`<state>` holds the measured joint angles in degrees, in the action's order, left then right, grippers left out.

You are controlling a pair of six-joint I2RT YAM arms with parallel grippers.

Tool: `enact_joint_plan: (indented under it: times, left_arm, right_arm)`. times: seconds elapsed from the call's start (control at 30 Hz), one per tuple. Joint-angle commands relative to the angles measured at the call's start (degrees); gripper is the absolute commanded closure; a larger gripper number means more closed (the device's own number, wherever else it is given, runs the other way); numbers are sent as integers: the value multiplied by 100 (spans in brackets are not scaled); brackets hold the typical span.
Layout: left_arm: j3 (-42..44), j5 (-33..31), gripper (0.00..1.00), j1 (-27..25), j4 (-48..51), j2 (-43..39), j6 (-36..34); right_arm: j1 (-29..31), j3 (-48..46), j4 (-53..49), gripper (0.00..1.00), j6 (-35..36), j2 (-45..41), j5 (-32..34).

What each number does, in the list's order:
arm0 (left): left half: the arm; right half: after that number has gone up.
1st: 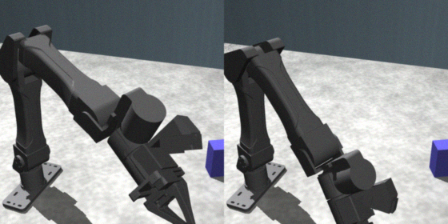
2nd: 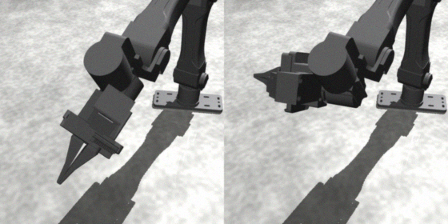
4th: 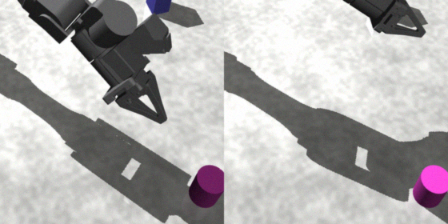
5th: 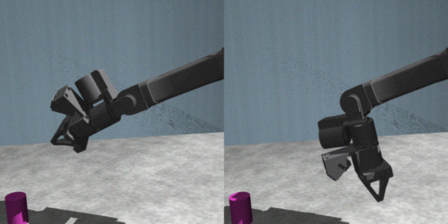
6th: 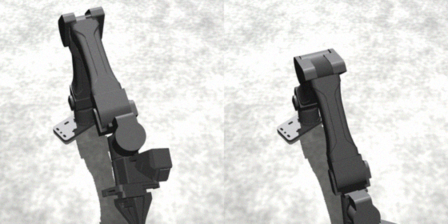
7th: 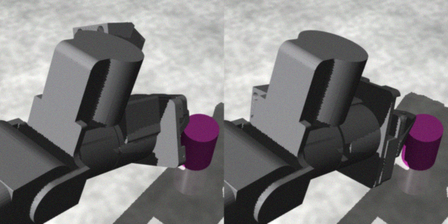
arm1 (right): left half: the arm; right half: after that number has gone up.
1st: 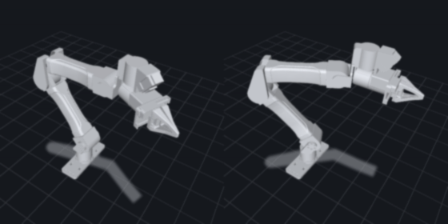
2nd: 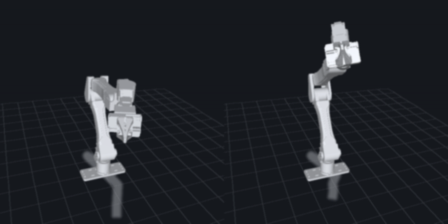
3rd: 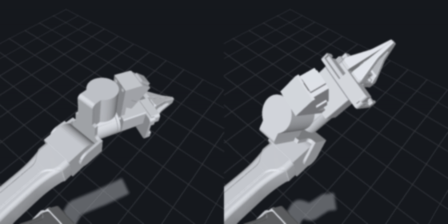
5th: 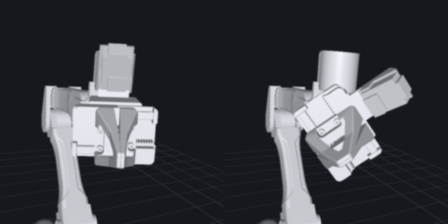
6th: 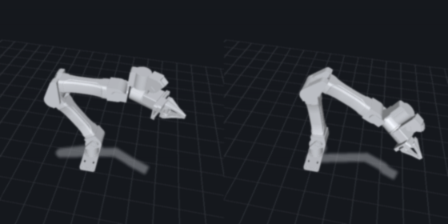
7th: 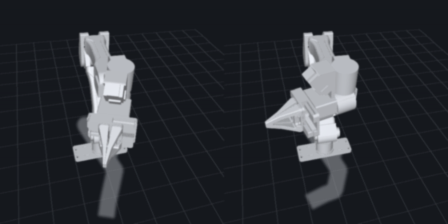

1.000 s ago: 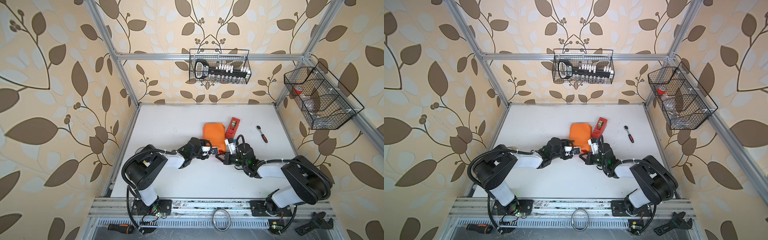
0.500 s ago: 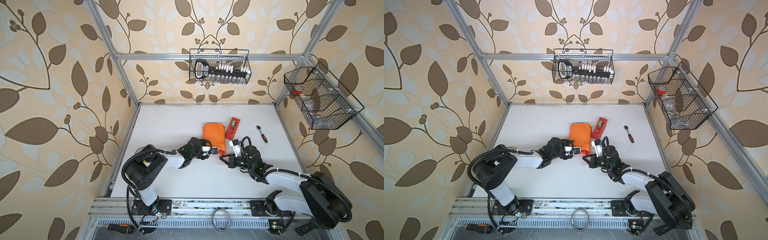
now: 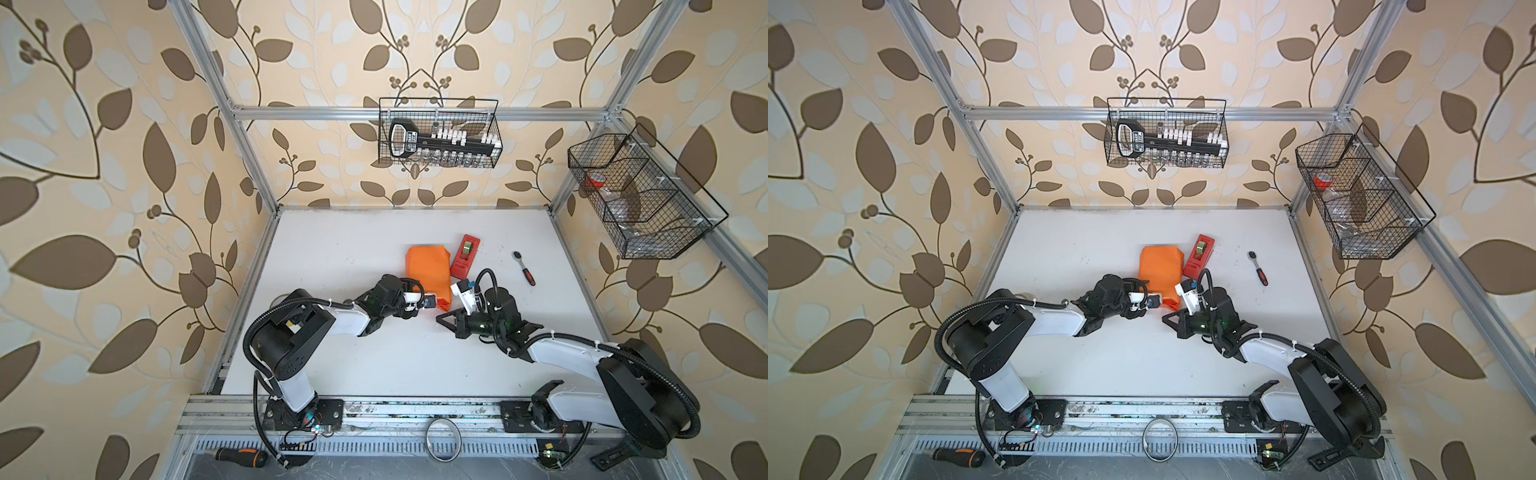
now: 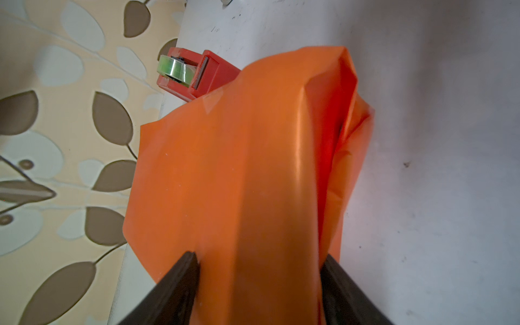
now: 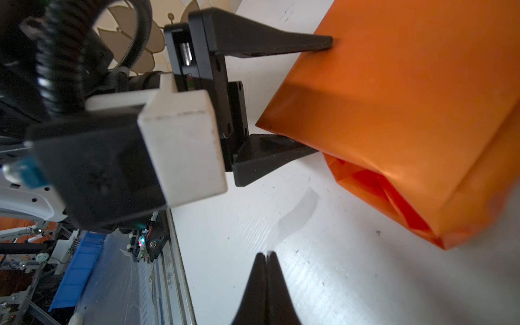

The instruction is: Wrap the gift box in paper

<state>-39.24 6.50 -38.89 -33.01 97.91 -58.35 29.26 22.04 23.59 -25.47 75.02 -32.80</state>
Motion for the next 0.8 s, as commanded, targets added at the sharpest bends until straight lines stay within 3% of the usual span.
enact_joint_plan:
  times: [0.0,0.37,0.77]
  left_arm:
    - [62,-91,33,105,955,253,-172]
    - [59,-77,33,127,952,240,-148]
    - [40,-73,33,134,973,244,-136]
  right_arm:
    - [212,306,-446,100,776,154,67]
    - [289,467,-50,100,1233,573,434]
    - [64,293,502,100,1121,505,206]
